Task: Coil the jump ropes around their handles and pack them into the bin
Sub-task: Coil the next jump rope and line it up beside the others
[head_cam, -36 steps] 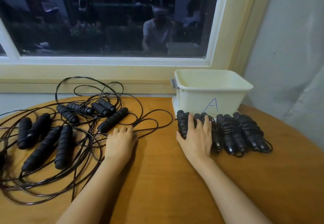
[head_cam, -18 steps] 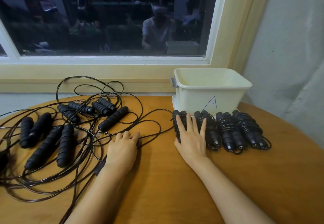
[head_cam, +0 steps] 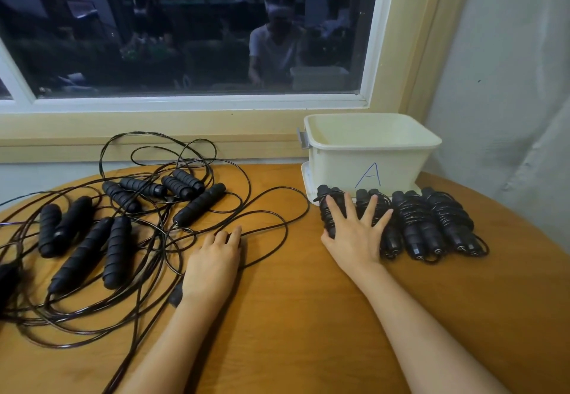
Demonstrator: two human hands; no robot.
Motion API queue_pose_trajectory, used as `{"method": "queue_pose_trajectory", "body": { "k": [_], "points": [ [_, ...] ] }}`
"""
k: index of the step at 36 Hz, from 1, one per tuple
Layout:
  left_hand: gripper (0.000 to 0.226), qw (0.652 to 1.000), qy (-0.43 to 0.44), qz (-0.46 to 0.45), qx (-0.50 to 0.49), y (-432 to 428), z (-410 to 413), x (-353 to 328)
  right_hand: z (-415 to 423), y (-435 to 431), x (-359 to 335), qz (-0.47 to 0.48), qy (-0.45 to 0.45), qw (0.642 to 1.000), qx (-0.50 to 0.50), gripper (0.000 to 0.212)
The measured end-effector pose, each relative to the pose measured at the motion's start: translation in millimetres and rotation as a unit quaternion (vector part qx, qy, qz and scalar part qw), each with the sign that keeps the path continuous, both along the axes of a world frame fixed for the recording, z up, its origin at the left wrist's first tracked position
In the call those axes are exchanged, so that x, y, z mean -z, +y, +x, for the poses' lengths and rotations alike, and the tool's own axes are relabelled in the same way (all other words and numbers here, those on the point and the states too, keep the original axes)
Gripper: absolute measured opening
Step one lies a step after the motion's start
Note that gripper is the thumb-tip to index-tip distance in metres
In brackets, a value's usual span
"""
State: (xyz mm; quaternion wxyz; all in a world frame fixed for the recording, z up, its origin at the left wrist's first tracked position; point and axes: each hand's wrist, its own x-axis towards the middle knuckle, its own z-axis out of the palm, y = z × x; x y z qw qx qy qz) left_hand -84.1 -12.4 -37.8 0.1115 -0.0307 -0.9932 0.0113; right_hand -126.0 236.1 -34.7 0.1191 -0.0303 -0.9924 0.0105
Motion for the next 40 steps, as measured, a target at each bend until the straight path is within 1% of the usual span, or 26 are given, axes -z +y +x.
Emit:
{"method": "queue_pose_trajectory", "body": {
  "k": [7, 11, 13, 15, 17, 19, 20, 23, 26, 28, 29, 31, 32, 34, 36, 38, 40],
  "points": [
    [0.054, 1.000, 0.010, 0.000, 0.003, 0.8, -1.4, -0.1, 3.0, 27.9, -0.4, -0.005, -0.009, 1.000, 0.030, 0.073],
    [0.054, 1.000, 0.005, -0.005, 0.013, 1.1, 0.1, -2.5, 2.1, 33.1, -1.7, -0.011, -0.022, 0.999, 0.025, 0.073],
    [0.057, 1.000, -0.001, 0.007, 0.018, -0.2, 2.4, -6.3, 3.1, 33.0, -4.0, -0.017, -0.030, 0.999, 0.021, 0.076],
    [0.064, 1.000, -0.006, 0.027, 0.010, -1.9, 5.7, -12.1, 7.5, 31.0, -7.3, -0.016, -0.016, 1.000, 0.011, 0.080],
    [0.074, 0.999, -0.020, 0.042, -0.016, -5.6, 9.6, -18.6, 15.6, 23.9, -9.4, -0.013, 0.029, 0.999, -0.029, 0.079],
    [0.079, 0.997, -0.044, 0.055, -0.041, -12.0, 13.8, -22.5, 25.4, 10.4, -10.0, -0.034, 0.074, 0.991, -0.104, 0.072],
    [0.079, 0.995, -0.055, 0.071, -0.050, -15.9, 15.6, -23.1, 30.0, 1.0, -10.2, -0.050, 0.077, 0.985, -0.146, 0.067],
    [0.075, 0.989, -0.064, 0.130, -0.034, -22.9, 24.2, -25.6, 42.0, -33.0, -10.5, -0.116, 0.014, 0.956, -0.267, 0.062],
    [0.068, 0.982, -0.044, 0.179, 0.035, -22.2, 32.4, -28.5, 47.5, -67.6, -11.5, -0.138, -0.029, 0.917, -0.373, 0.068],
    [0.065, 0.967, -0.067, 0.236, 0.068, -22.3, 34.2, -31.3, 47.2, -82.0, -11.8, -0.144, -0.059, 0.906, -0.395, 0.071],
    [0.064, 0.958, -0.087, 0.263, 0.077, -23.8, 33.0, -33.2, 45.3, -85.5, -11.2, -0.152, -0.069, 0.904, -0.393, 0.069],
    [0.056, 0.945, -0.098, 0.301, 0.078, -32.1, 24.1, -36.8, 40.4, -86.2, -9.0, -0.165, -0.068, 0.903, -0.390, 0.055],
    [0.049, 0.946, -0.077, 0.309, 0.064, -38.9, 16.6, -39.0, 37.7, -85.0, -6.7, -0.168, -0.056, 0.902, -0.394, 0.046],
    [0.037, 0.951, -0.009, 0.308, 0.011, -58.2, -3.4, -42.9, 33.3, -82.2, -0.8, -0.173, -0.035, 0.897, -0.405, 0.037],
    [0.033, 0.952, 0.027, 0.301, -0.040, -78.1, -26.3, -44.4, 32.2, -80.2, 1.1, -0.174, -0.031, 0.893, -0.413, 0.036],
    [0.039, 0.959, 0.021, 0.274, -0.074, -91.4, -48.0, -45.1, 31.5, -77.8, 0.7, -0.177, -0.041, 0.892, -0.413, 0.038],
    [0.048, 0.964, -0.017, 0.246, -0.098, -97.0, -65.0, -42.8, 30.7, -73.6, 2.0, -0.173, -0.059, 0.896, -0.404, 0.043]
  ]
}}
